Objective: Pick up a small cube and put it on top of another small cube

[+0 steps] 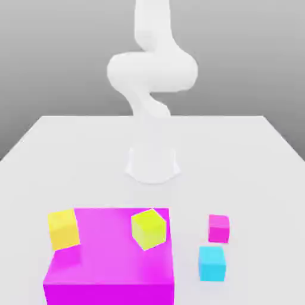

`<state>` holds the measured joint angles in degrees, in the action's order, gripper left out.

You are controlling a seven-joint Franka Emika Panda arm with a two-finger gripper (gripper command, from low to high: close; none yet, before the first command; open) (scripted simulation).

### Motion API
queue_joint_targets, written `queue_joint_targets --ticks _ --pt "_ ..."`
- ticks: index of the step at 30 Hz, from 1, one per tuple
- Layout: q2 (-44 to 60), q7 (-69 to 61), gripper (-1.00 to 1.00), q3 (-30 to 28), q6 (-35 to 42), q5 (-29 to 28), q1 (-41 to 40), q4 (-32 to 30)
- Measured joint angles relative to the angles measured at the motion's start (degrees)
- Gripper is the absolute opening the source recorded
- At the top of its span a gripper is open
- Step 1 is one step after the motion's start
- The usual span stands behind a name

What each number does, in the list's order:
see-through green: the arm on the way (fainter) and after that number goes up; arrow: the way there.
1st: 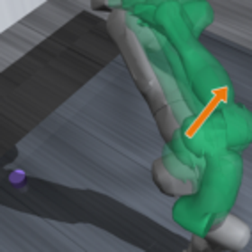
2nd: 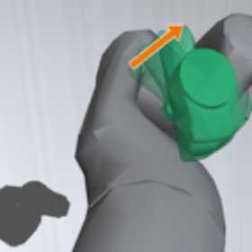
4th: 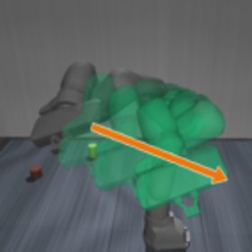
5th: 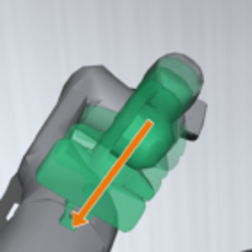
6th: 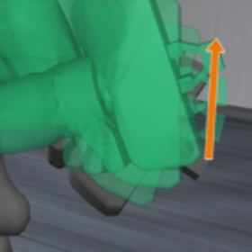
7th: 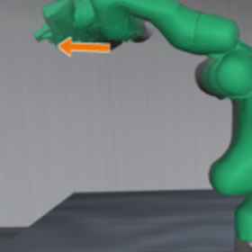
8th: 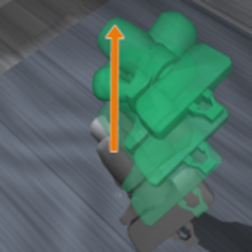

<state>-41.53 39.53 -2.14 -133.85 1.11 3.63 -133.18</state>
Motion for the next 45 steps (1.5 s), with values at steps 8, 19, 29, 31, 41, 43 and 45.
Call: queue_joint_targets --ticks 8,19,29,31,41,43,45 --pt "14.04 -20.96 0.0 -6.1 -6.61 4.25 10.86 -4.52" --pt "33.05 -49.3 0.0 -9.03 -15.45 10.17 20.53 -10.56" --pt "48.85 -67.75 0.0 -7.88 -24.28 5.38 24.11 -16.39" --pt "52.07 -69.37 0.0 -7.5 -26.67 4.64 24.02 -16.55" --pt "62.35 -72.59 -1.0 -3.16 -34.71 7.99 20.59 -14.82" --pt "62.97 -72.73 -1.0 -2.86 -35.16 8.21 20.33 -14.71" --pt "61.07 -72.21 -1.0 -3.72 -33.69 7.4 21.01 -15.04"
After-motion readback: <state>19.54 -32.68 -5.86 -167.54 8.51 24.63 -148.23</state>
